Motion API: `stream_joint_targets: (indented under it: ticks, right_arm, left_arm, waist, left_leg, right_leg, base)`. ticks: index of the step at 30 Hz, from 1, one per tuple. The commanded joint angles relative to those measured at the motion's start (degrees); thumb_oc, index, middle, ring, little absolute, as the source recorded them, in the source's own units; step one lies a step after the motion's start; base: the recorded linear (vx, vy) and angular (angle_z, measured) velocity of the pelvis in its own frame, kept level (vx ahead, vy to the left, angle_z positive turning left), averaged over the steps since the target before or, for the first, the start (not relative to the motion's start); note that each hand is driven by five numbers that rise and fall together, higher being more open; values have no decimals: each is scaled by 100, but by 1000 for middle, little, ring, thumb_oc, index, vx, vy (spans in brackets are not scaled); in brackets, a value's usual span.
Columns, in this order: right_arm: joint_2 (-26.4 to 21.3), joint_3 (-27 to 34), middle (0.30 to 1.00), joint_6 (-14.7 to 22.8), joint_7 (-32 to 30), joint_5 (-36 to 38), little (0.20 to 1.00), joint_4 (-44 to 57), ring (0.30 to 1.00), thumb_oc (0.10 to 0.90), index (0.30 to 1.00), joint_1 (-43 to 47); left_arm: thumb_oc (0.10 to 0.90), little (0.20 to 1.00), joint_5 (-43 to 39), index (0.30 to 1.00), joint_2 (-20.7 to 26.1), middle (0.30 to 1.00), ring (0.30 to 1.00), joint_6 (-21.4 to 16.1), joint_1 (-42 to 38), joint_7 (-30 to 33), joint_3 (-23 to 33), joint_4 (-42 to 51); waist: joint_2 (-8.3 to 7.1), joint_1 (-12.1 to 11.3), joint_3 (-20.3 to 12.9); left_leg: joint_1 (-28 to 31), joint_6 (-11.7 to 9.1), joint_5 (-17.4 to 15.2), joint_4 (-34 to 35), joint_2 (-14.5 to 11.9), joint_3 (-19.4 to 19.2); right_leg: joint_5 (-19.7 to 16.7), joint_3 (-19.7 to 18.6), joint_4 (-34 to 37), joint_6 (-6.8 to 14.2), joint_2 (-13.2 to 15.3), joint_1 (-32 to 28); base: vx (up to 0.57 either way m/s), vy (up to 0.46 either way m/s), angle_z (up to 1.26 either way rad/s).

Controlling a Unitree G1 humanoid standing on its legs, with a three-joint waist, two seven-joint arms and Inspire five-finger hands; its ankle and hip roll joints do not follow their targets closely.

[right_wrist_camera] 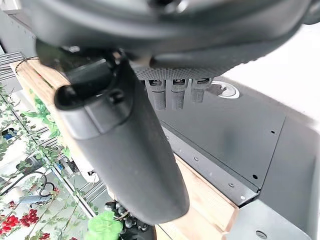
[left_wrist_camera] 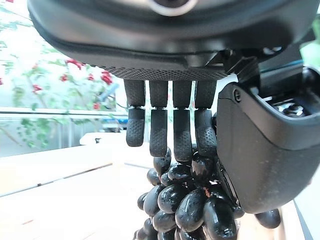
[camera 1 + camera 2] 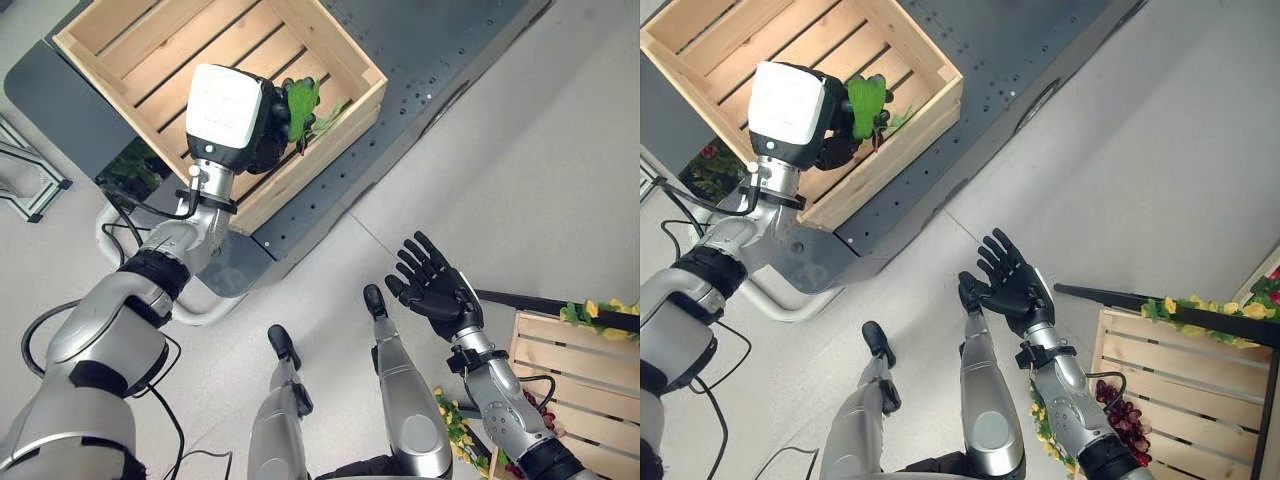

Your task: Pick up the fruits from the basket on one side to the basket on the other side

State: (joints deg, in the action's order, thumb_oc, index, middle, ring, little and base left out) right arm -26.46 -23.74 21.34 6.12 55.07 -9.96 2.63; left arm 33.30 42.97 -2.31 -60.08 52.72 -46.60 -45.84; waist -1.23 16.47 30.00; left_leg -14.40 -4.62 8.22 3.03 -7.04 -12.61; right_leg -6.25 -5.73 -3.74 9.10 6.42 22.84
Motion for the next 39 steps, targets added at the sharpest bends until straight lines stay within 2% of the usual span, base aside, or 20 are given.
stream_joint_targets:
  ticks: [1,3,7,8,11,13,15,16,19,20,21,23,25,26,31,35,39]
  right_arm:
    - [-69,381,900,620,-49,-8,900,834,900,800,900,-167]
    - [-35,406,900,706,-101,-82,900,850,900,800,900,-202]
    - [33,580,900,782,-329,-318,900,1032,900,800,900,-270]
    - [45,610,900,765,-375,-380,900,1077,900,800,900,-277]
    - [67,717,900,926,-745,-970,900,1384,900,800,900,-327]
    - [92,806,900,934,-825,-1117,900,1535,900,800,900,-336]
    - [121,985,900,910,-883,-1355,900,1824,900,800,900,-341]
    - [149,1075,900,923,-879,-1536,900,1944,900,800,900,-352]
    - [225,1247,900,711,-830,-1799,900,2255,900,800,900,-233]
    - [235,1262,900,683,-794,-1824,900,2294,900,800,900,-214]
    - [260,1346,900,475,-662,-1892,900,2441,900,800,900,-89]
    - [245,1412,900,283,-535,-1856,900,2555,900,800,900,29]
    - [176,1474,900,49,-401,-1930,900,2627,900,800,900,276]
    - [168,1475,900,23,-370,-1886,900,2639,900,800,900,312]
    - [99,1356,900,-623,-44,-1754,900,2837,900,800,900,678]
    - [53,1220,900,-862,125,-1590,900,2884,900,800,900,837]
    - [6,1124,900,-1085,252,-1400,900,2908,900,800,900,928]
  left_arm:
    - [400,300,-448,300,488,300,300,-315,-481,1179,979,468]
    - [400,300,-728,300,389,300,300,-619,-257,1357,1334,574]
    - [400,300,-1044,300,31,300,300,-1538,600,1595,2297,1100]
    - [400,300,-1031,300,-24,300,300,-1585,712,1582,2404,1209]
    - [400,300,-1331,300,-419,300,300,-2204,1325,1497,2995,1803]
    - [400,300,-1511,300,-576,300,300,-2463,1564,1349,3173,2074]
    - [400,300,-2024,300,-843,300,300,-2824,1965,945,3365,2625]
    - [400,300,-2398,300,-1058,300,300,-3133,2205,644,3494,2933]
    - [400,300,-3036,300,-1538,300,300,-3339,2691,31,3546,3629]
    - [400,300,-3128,300,-1592,300,300,-3393,2745,-51,3545,3691]
    - [400,300,-3439,300,-1805,300,300,-3391,2947,-391,3506,3957]
    - [400,300,-3851,300,-1939,300,300,-3408,3074,-699,3444,4141]
    - [400,300,-4536,300,-2165,300,300,-3359,3348,-1392,3407,4378]
    - [400,300,-4611,300,-2186,300,300,-3349,3380,-1481,3408,4410]
    - [400,300,-5398,300,-2462,300,300,-3165,3807,-2708,3221,4739]
    - [400,300,-5754,300,-2410,300,300,-2887,4030,-3326,3102,4867]
    - [400,300,-5508,300,-2280,300,300,-2758,4171,-3523,2981,4876]
  waist:
    - [-24,24,-153]
    - [-11,-12,-263]
    - [0,-109,-520]
    - [-1,-126,-582]
    - [-9,-204,-851]
    - [-5,-231,-982]
    - [4,-277,-1201]
    - [8,-303,-1306]
    - [25,-385,-1606]
    - [26,-395,-1637]
    - [38,-440,-1779]
    - [41,-481,-1874]
    - [36,-590,-2047]
    - [34,-603,-2060]
    - [-6,-823,-2289]
    - [-49,-954,-2388]
    - [-69,-1041,-2450]
  left_leg:
    - [-69,52,-209,-399,-255,88]
    - [-7,49,-196,-357,-264,112]
    - [303,34,-199,-175,-281,174]
    - [332,32,-185,-134,-280,173]
    - [601,27,-158,79,-254,212]
    - [721,29,-162,157,-247,221]
    - [857,31,-189,197,-248,234]
    - [918,26,-212,197,-256,241]
    - [1089,18,-279,197,-269,284]
    - [1111,16,-287,197,-271,285]
    - [1204,7,-323,197,-280,274]
    - [1292,11,-354,197,-283,261]
    - [1469,29,-440,197,-273,244]
    - [1489,29,-449,197,-271,242]
    - [1734,41,-566,197,-257,279]
    - [1844,41,-607,197,-277,312]
    - [1903,43,-626,197,-295,346]
  right_leg:
    - [148,189,-156,-472,-244,-291]
    - [176,201,-148,-482,-252,-347]
    - [215,238,56,-479,-218,-698]
    - [200,240,106,-474,-210,-733]
    - [161,257,358,-434,-167,-1042]
    - [152,275,445,-418,-154,-1166]
    - [148,285,524,-397,-131,-1314]
    - [137,300,591,-388,-111,-1407]
    - [92,358,761,-362,-64,-1636]
    - [89,367,779,-360,-58,-1663]
    - [89,381,837,-350,-45,-1778]
    - [97,394,858,-342,-32,-1857]
    - [162,425,864,-330,-12,-2023]
    - [172,429,863,-330,-11,-2044]
    - [237,503,874,-308,20,-2277]
    - [251,574,874,-283,33,-2389]
    - [257,600,874,-275,44,-2459]
  base:
    - [-16,-6,5]
    - [-7,-5,2]
    - [15,-9,6]
    - [47,-17,21]
    - [52,-3,11]
    - [62,12,9]
    - [78,14,6]
    - [78,14,4]
    - [106,18,3]
    - [121,31,-4]
    - [107,27,-2]
    - [123,18,-2]
    - [136,-3,-3]
    - [98,-13,-3]
    - [80,-15,-3]
    - [52,-37,4]
    - [29,-26,7]
